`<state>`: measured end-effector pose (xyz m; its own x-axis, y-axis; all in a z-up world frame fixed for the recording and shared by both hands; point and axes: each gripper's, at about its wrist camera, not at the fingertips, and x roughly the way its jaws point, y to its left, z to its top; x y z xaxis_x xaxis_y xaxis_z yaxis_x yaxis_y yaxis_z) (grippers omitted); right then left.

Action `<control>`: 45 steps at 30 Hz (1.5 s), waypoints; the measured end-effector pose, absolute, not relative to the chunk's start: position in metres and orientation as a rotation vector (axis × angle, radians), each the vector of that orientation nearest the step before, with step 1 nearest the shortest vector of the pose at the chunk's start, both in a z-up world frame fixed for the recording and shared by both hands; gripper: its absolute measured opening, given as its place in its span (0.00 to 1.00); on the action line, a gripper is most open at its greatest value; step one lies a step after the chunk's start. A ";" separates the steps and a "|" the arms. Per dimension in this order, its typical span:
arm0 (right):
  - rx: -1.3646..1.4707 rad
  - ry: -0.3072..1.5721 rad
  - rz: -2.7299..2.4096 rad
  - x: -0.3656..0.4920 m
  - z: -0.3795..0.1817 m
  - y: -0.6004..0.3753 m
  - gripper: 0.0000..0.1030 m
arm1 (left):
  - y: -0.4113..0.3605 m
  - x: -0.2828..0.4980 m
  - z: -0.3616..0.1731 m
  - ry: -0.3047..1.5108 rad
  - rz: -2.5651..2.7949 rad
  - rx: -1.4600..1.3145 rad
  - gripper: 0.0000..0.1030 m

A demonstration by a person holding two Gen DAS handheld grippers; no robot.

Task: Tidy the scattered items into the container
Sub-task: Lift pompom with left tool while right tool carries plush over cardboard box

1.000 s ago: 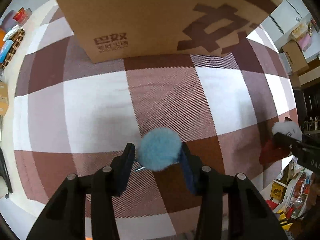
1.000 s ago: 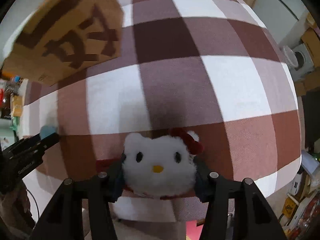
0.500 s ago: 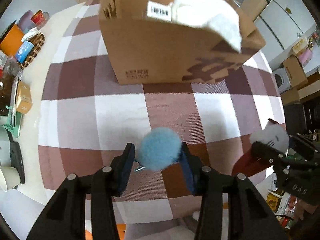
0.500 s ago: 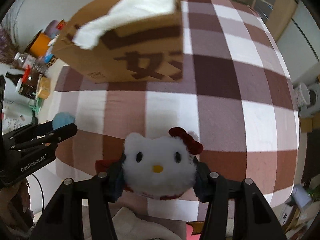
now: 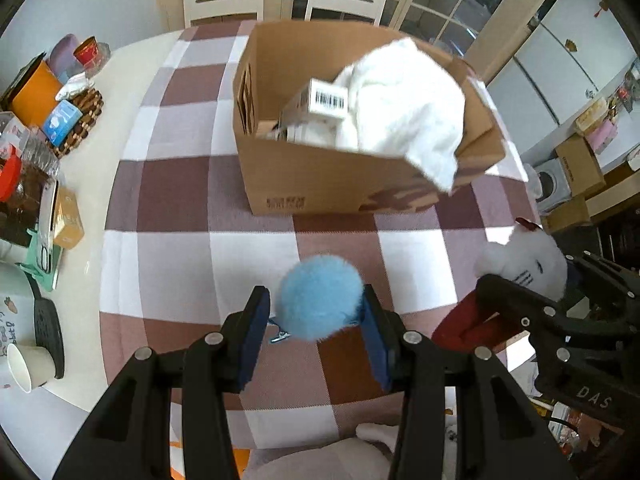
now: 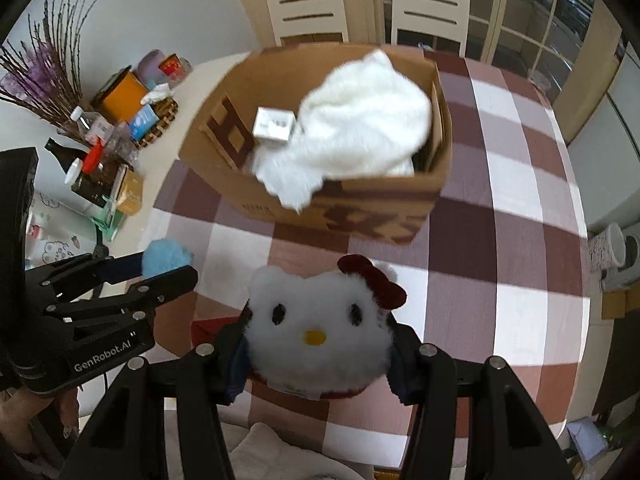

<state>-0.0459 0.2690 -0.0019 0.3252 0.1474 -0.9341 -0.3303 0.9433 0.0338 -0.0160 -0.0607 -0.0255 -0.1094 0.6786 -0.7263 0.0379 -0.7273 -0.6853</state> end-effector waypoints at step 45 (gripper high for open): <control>-0.207 1.156 0.344 0.098 0.024 0.282 0.54 | -0.049 -0.179 -0.035 -0.730 1.828 -1.628 0.45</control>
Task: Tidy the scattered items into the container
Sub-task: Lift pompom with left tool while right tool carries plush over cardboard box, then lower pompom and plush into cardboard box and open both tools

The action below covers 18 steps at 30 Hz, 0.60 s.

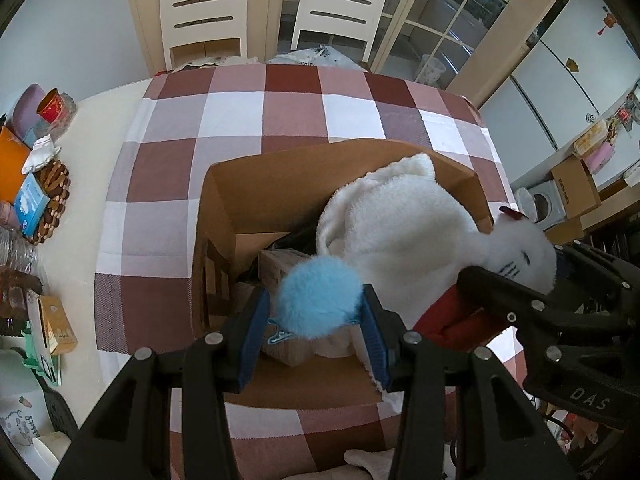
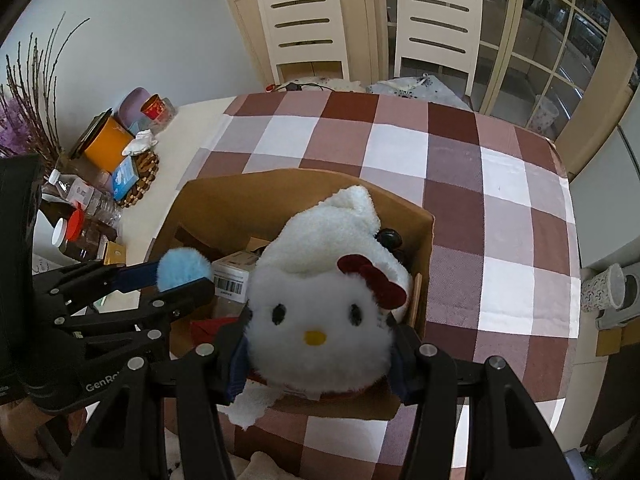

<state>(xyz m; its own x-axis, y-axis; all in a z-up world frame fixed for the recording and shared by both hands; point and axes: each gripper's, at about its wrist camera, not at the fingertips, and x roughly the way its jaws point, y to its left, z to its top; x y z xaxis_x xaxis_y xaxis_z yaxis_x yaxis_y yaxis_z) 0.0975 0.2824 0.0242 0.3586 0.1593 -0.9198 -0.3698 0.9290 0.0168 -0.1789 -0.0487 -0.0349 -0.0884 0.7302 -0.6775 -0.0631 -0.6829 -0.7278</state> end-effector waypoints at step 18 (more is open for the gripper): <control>-0.191 1.194 0.318 0.112 0.018 0.283 0.59 | -0.036 -0.192 -0.039 -0.564 1.733 -1.644 0.67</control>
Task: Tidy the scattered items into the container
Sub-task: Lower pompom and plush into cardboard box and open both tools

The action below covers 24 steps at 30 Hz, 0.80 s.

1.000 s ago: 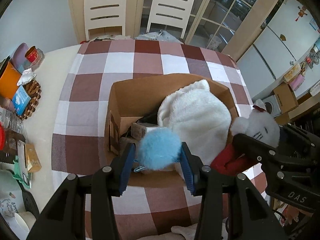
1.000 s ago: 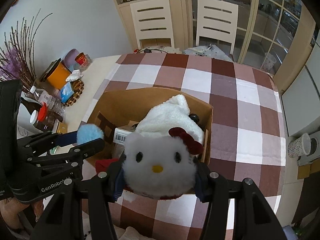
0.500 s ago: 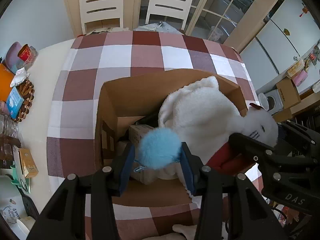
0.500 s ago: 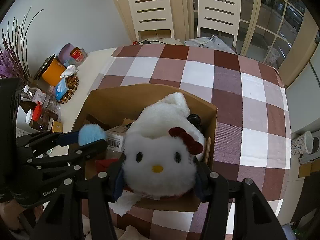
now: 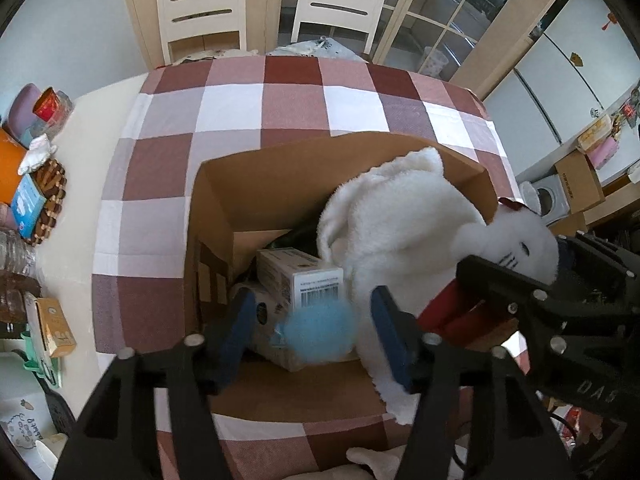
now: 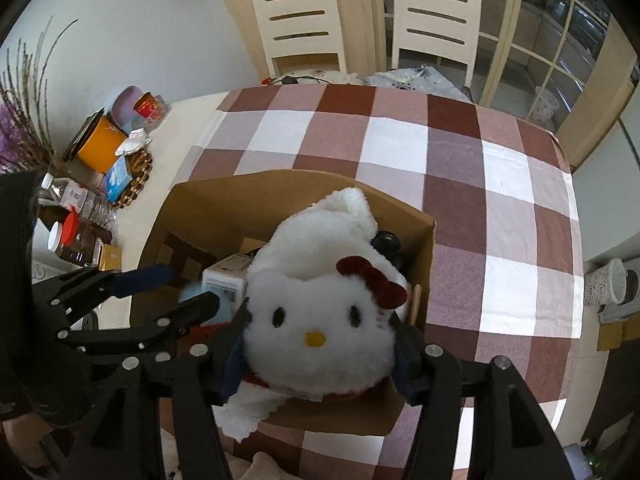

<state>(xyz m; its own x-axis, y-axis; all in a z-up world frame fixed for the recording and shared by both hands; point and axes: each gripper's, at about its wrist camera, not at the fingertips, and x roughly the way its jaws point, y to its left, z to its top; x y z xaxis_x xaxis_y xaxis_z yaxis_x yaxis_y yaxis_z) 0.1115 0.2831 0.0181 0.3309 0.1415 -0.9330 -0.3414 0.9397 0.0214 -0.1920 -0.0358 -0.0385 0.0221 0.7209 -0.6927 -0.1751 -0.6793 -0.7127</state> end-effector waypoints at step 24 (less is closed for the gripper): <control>-0.136 1.212 0.182 0.097 0.031 0.250 0.66 | -0.031 -0.191 -0.021 -0.257 1.606 -1.688 0.88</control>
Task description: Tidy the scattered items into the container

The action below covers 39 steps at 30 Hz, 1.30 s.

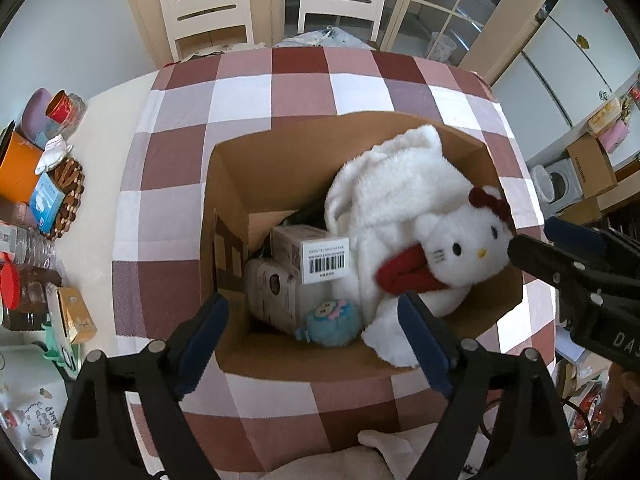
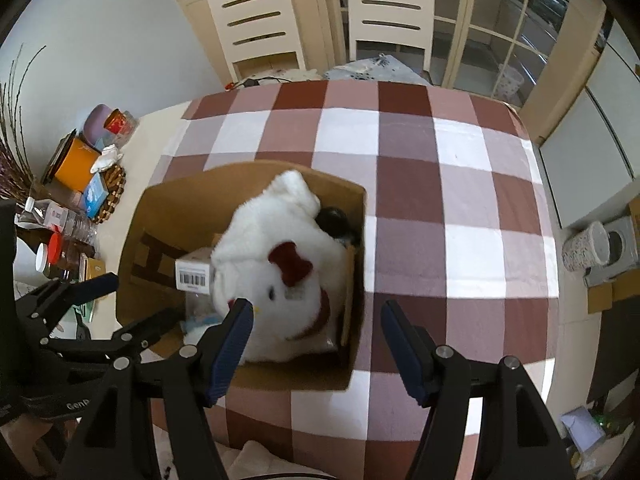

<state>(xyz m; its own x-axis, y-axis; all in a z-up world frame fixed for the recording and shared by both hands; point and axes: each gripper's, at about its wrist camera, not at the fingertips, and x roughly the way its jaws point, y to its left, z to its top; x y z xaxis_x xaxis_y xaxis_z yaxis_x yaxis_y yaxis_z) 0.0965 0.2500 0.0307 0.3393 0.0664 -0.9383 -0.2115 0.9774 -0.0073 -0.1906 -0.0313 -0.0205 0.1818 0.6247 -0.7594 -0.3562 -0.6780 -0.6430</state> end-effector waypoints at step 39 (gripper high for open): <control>-0.191 1.237 0.133 0.058 0.029 0.253 0.66 | -0.019 -0.179 0.004 0.029 1.551 -1.724 0.91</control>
<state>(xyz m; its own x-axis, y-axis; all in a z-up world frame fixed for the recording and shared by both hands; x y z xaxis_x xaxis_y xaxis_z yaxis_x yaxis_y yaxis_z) 0.0585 0.2529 0.0292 0.3232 -0.0027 -0.9463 -0.2039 0.9763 -0.0724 -0.1790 -0.0192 0.0044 0.2477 0.4748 -0.8445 -0.5057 -0.6802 -0.5307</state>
